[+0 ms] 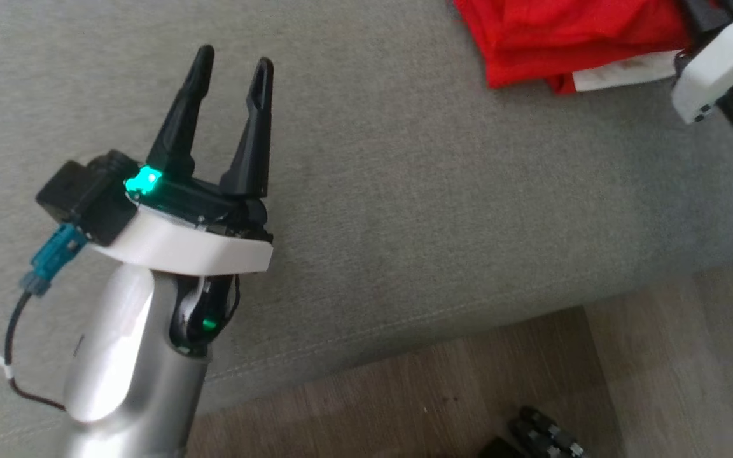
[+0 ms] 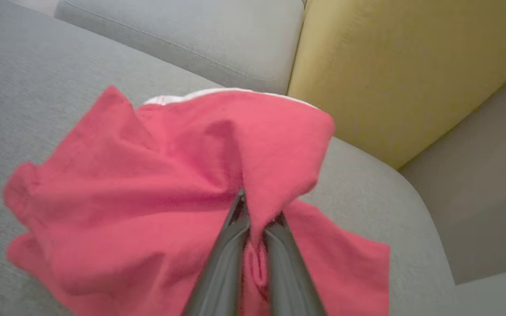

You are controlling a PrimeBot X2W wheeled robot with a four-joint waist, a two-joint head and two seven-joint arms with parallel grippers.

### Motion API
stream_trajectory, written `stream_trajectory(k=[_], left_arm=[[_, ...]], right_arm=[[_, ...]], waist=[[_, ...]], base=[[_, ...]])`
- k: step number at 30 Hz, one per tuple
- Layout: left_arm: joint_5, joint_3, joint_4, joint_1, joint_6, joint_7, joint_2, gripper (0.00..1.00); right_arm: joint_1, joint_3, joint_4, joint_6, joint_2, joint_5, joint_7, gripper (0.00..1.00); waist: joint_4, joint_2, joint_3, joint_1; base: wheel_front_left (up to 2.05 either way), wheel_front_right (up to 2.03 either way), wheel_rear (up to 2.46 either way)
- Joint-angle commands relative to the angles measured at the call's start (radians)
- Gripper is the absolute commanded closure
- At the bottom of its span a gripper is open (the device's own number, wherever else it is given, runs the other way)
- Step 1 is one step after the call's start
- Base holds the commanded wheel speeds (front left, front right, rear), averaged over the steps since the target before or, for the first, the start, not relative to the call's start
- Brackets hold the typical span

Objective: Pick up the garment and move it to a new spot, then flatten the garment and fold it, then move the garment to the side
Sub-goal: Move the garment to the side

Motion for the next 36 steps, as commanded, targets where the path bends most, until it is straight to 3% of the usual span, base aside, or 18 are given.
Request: stream_trajectory(k=[1,13,14,15,26,29,36], left_arm=[[0.009,0.026,-0.038,-0.03,-0.006,-0.005,0.019,0.0],[0.004,0.012,-0.03,-0.063,-0.006,-0.005,0.03,0.0],[0.003,0.01,-0.028,-0.066,-0.006,-0.005,0.031,0.0],[0.002,0.011,-0.027,-0.068,-0.006,-0.005,0.032,0.0],[-0.01,0.028,-0.014,-0.054,-0.006,-0.005,0.018,0.0],[-0.013,0.04,-0.015,-0.04,-0.006,-0.005,0.008,0.0],[-0.022,0.073,-0.021,0.015,-0.006,-0.005,-0.016,0.0]], right_arm=[[-0.006,-0.017,-0.029,0.006,-0.03,0.011,0.003,1.0],[0.027,-0.136,-0.016,0.006,-0.026,-0.032,0.039,1.0],[0.03,-0.143,-0.016,0.006,-0.023,-0.036,0.043,0.58],[0.033,-0.152,-0.016,0.006,-0.018,-0.037,0.048,0.0],[0.053,-0.233,-0.049,0.006,0.014,-0.049,0.081,0.0],[0.049,-0.262,-0.09,0.006,0.026,-0.093,0.039,0.0],[0.125,-0.32,-0.188,0.006,0.145,-0.141,-0.049,0.0]], waist=[[-0.028,0.0,0.032,-0.0002],[-0.04,0.0,0.072,-0.0002],[-0.039,0.0,0.072,-0.0002],[-0.037,0.0,0.072,-0.0002],[-0.012,0.0,0.008,-0.0002],[0.005,0.0,-0.03,-0.0002],[0.083,0.0,-0.147,-0.0002]], base=[[0.0,0.0,0.0],[0.0,0.0,0.0],[0.0,0.0,0.0],[0.0,0.0,0.0],[0.0,0.0,0.0],[0.0,0.0,0.0],[0.0,0.0,0.0]])
